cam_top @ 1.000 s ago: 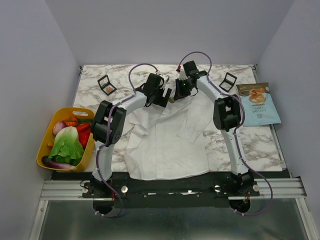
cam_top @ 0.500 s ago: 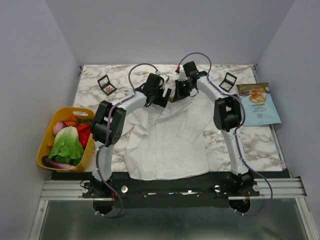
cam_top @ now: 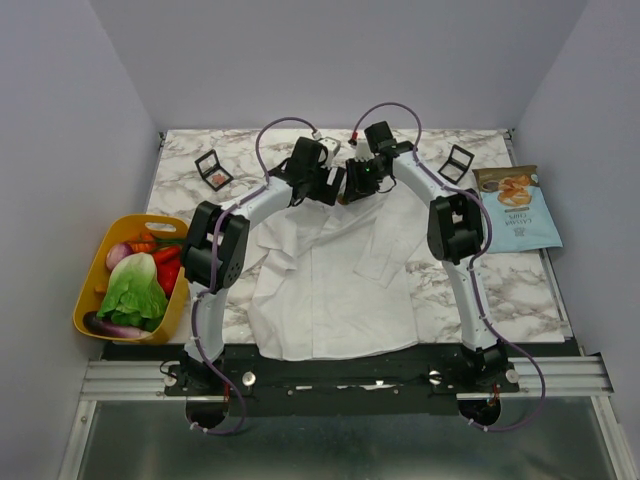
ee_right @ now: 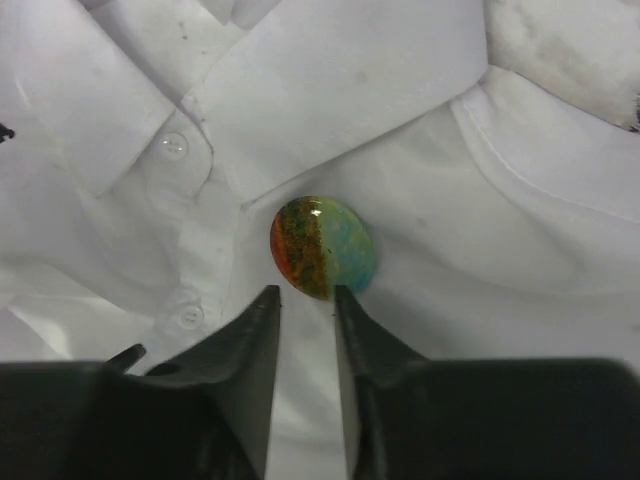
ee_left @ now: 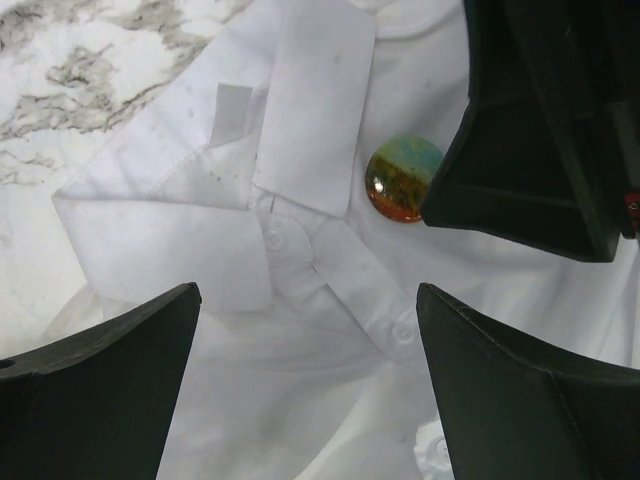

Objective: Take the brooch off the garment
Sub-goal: Remove the brooch from the clothes.

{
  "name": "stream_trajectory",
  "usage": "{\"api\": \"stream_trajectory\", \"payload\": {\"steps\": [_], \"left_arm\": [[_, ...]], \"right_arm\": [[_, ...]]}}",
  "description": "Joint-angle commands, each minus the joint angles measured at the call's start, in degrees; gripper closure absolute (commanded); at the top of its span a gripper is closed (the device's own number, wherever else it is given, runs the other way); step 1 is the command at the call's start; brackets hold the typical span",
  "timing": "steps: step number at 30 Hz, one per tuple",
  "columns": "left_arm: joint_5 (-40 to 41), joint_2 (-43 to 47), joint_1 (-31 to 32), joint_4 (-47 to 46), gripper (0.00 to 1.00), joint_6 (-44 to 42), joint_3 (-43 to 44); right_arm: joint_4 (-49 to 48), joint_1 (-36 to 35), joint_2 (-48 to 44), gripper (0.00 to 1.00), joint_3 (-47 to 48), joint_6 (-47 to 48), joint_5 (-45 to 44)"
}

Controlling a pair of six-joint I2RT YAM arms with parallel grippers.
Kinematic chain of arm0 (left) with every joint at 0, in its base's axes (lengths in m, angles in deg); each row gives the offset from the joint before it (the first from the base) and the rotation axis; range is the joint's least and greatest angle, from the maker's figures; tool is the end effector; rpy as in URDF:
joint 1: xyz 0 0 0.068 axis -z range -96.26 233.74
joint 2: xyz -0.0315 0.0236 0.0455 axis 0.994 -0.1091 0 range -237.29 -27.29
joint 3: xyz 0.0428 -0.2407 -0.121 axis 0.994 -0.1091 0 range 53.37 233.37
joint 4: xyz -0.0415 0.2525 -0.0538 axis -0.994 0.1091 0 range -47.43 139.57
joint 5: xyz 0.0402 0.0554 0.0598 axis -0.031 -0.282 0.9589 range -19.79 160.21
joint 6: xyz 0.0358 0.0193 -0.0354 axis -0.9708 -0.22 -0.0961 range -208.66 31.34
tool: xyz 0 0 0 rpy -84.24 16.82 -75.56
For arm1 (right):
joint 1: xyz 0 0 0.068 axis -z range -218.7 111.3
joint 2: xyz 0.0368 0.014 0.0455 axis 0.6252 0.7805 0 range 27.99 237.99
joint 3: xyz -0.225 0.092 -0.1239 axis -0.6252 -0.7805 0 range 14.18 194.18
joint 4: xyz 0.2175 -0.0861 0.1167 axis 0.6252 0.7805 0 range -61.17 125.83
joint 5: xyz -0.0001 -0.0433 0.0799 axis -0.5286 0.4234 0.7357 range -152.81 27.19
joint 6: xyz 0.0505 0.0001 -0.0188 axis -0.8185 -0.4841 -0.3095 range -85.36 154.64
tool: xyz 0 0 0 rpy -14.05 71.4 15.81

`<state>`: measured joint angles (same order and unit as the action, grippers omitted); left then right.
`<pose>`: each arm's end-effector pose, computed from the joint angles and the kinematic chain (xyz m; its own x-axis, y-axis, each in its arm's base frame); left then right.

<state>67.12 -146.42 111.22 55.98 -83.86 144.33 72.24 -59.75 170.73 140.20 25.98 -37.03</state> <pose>0.4203 -0.2208 0.2086 -0.6283 0.2327 -0.7423 0.4456 0.8898 -0.0982 0.4935 0.2066 0.1684 -0.8793 -0.1932 -0.4354 -0.3977 0.8008 0.4479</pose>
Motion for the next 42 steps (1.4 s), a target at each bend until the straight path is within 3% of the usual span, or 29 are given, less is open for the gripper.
{"api": "stream_trajectory", "payload": {"steps": [1,5,8,18,25,33,38,42], "left_arm": [[-2.36,0.74,-0.41,0.92,0.01,1.35,2.21],[-2.62,1.44,-0.59,-0.40,0.01,1.53,-0.33],[-2.27,1.88,-0.77,-0.23,0.01,1.00,-0.87],[0.10,5.31,-1.91,0.04,0.01,-0.14,-4.03],[-2.27,8.91,-4.98,-2.16,0.01,0.92,-8.51],[-3.06,10.76,-5.60,-4.18,0.01,1.00,-11.24],[-3.32,10.59,-5.69,-4.44,0.01,1.18,-11.68],[-3.41,10.85,-5.86,-5.23,0.01,1.35,-12.56]], "right_arm": [[2.63,-0.39,-2.20,0.53,2.74,3.39,-5.98],[4.04,-0.65,-1.67,0.35,4.76,5.32,-9.78],[5.01,-1.26,-0.71,0.30,5.46,5.85,-11.63],[7.47,-6.71,3.25,0.27,8.81,8.14,-19.45],[7.47,-6.80,3.34,0.27,7.49,8.05,-22.96],[4.05,-6.80,-0.96,0.27,3.45,7.44,-22.18],[6.33,-6.72,1.40,0.27,8.98,8.05,-24.90],[3.79,-5.23,-0.60,0.27,6.10,5.77,-17.62]]}}
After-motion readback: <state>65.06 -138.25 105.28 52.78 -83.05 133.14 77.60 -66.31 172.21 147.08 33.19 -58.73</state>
